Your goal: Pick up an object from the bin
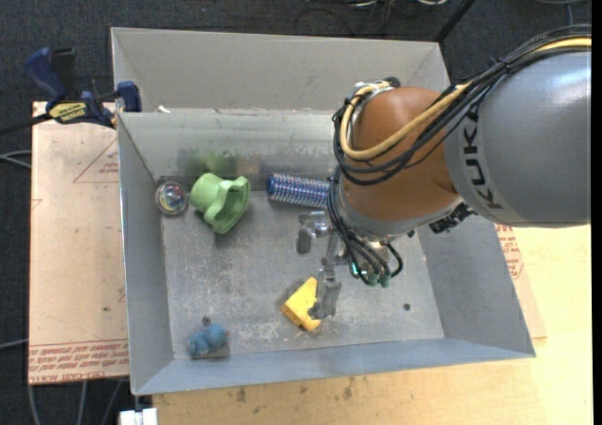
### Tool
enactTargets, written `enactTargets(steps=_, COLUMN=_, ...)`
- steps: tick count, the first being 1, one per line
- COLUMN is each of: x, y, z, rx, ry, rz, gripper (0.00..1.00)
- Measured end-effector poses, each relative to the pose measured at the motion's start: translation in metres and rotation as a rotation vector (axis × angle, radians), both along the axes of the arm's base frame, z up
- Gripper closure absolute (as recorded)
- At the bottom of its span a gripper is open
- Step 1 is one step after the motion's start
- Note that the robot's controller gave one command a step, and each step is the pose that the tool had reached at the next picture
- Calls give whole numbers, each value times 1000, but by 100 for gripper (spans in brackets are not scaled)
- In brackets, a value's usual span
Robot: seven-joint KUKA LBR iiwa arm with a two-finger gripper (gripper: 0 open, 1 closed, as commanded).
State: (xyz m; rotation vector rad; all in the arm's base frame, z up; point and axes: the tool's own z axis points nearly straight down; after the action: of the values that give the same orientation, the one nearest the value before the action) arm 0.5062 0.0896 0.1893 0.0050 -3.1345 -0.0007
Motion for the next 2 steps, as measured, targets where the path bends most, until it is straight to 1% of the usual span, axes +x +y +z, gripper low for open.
enactTargets(steps=1, x=0, y=-24, z=-116, rx=3, ry=-2, rz=601, gripper=0)
enactTargets(steps=2, x=1, y=-24, z=-114, rx=3, ry=-7, rz=600, gripper=100)
